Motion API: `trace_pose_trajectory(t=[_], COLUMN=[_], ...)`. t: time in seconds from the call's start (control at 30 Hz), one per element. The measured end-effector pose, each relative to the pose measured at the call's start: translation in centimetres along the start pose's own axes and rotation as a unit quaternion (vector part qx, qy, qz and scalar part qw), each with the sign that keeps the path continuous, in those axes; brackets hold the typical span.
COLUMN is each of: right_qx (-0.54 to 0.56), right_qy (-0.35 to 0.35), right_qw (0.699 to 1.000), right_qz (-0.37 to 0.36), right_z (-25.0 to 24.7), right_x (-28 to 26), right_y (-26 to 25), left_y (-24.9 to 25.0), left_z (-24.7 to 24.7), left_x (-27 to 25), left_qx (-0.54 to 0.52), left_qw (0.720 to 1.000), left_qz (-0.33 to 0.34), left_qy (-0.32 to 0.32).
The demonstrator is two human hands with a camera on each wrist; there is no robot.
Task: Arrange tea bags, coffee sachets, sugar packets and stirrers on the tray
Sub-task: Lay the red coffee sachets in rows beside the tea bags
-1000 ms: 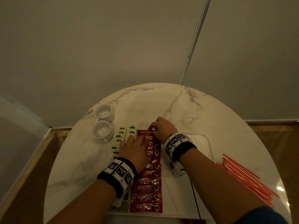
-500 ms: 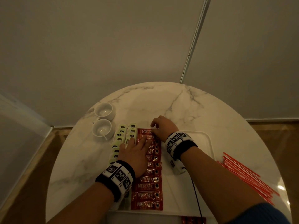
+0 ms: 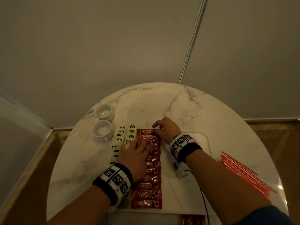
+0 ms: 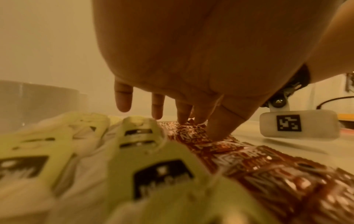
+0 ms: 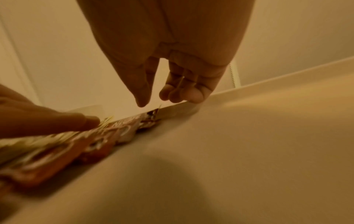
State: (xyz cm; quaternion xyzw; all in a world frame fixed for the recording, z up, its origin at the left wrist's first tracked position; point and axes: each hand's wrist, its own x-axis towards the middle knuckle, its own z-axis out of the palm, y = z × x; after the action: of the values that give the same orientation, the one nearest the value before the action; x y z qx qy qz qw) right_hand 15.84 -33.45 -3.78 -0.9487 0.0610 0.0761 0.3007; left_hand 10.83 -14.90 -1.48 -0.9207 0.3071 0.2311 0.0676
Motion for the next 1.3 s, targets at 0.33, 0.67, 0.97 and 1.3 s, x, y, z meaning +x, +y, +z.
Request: trace_pose_trajectory(t=[0.33,0.67,0.97,1.3], right_qx=[-0.1,-0.089,0.027,-0.097], right_qy=[-0.032,-0.036,0.032,-0.243], right_qw=[0.99,0.993,0.997,0.955], right_qz=[-0.09,-0.074,-0.06,-0.142], right_z=[0.3,0.5,-2.0,0.3], right_x=[-0.6,-0.6,-5.8,-21.8], right_y=[-1.3,-1.1,-1.5,-4.5], left_y=[0.2,-0.1,-1.8,0.1], left_z=[2.2,2.7,2.0,2.7], left_x=[-0.7,-1.0,-3.7,-13.4], left_qx=[0.044,0.024,-0.023,-0.073], left_qw=[0.999,1.0,0.993,0.979], left_qz=[-0.001,0.006,0.034,0.092], left_qy=[-0.014,-0.008,0.115,0.164])
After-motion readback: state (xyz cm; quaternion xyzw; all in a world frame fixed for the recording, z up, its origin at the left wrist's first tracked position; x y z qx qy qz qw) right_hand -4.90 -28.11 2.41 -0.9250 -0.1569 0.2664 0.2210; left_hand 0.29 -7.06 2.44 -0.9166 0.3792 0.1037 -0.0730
